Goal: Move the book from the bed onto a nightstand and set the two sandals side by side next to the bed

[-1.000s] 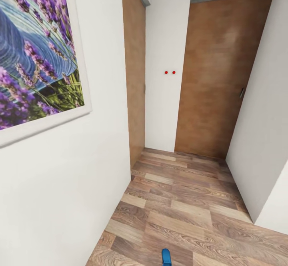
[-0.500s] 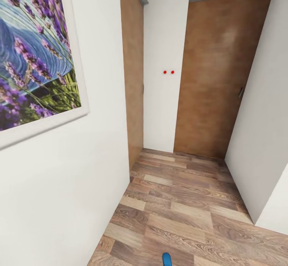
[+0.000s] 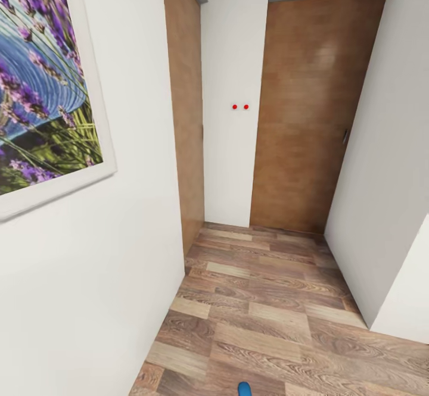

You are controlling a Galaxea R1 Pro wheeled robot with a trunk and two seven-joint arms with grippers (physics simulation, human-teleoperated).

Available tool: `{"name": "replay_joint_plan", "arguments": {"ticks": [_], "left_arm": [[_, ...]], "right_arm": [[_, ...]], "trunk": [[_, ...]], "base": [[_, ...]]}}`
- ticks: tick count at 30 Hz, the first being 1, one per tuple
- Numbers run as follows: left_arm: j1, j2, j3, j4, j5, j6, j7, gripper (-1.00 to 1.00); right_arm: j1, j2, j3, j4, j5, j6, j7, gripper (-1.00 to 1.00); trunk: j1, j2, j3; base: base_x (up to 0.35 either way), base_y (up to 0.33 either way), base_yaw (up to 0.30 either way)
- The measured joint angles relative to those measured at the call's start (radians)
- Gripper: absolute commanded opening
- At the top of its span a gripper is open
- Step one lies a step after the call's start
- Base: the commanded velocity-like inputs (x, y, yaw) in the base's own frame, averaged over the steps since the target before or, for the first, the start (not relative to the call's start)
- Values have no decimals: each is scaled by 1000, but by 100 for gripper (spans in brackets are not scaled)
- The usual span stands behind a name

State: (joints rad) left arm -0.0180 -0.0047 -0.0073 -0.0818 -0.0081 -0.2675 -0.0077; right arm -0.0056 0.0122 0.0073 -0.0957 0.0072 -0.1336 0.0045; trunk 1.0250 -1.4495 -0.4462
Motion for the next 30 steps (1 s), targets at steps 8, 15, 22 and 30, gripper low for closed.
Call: {"name": "replay_joint_plan", "arguments": {"ticks": [8, 15, 22, 30], "left_arm": [[0, 0, 0, 0, 0, 0, 0, 100], [0, 0, 0, 0, 0, -1, 0, 100], [0, 0, 0, 0, 0, -1, 0, 100], [0, 0, 0, 0, 0, -1, 1, 100]], "right_arm": [[0, 0, 0, 0, 1, 0, 0, 100], [0, 0, 0, 0, 1, 0, 0, 100], [0, 0, 0, 0, 1, 0, 0, 100], [0, 0, 0, 0, 1, 0, 0, 100]], "trunk": [[0, 0, 0], [0, 0, 0], [0, 0, 0], [0, 0, 0]], "base": [[9, 3, -100], [54, 15, -27], [34, 6, -8], [151, 1, -2]]}}
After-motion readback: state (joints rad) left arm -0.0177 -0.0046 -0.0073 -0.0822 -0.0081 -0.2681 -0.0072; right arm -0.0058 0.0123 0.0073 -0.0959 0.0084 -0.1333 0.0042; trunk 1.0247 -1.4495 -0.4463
